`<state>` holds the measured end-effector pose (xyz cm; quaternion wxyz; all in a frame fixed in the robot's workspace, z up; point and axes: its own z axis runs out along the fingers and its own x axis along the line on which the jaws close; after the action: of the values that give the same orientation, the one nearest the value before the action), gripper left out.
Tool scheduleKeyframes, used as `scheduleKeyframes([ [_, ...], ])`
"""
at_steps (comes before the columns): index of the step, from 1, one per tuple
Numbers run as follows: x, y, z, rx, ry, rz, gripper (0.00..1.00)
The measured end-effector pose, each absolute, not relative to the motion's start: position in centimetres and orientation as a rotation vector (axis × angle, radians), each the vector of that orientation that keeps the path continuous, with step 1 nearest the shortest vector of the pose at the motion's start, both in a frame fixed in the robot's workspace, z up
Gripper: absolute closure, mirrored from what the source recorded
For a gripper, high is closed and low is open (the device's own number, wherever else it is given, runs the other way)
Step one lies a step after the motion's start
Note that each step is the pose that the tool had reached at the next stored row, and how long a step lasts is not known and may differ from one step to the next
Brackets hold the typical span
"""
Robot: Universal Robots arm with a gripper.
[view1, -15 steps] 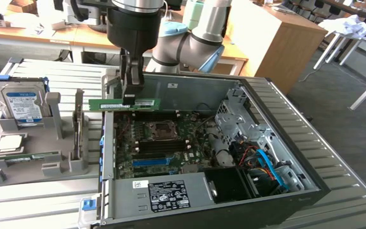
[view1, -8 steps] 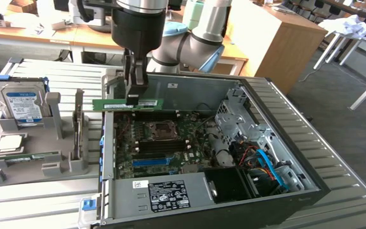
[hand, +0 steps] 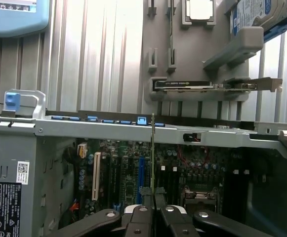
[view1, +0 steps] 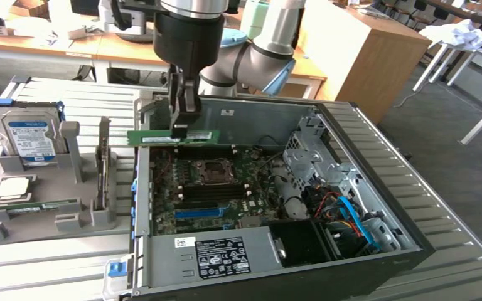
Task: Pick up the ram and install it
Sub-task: 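Pick up the ram and move it above insertion slot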
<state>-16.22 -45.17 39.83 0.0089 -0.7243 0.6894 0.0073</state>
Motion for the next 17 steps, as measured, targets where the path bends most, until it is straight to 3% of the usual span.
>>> scheduleKeyframes([
  [17, -14.5, -45.2, 39.8, -2.263, 2.154, 0.023, 0.88],
])
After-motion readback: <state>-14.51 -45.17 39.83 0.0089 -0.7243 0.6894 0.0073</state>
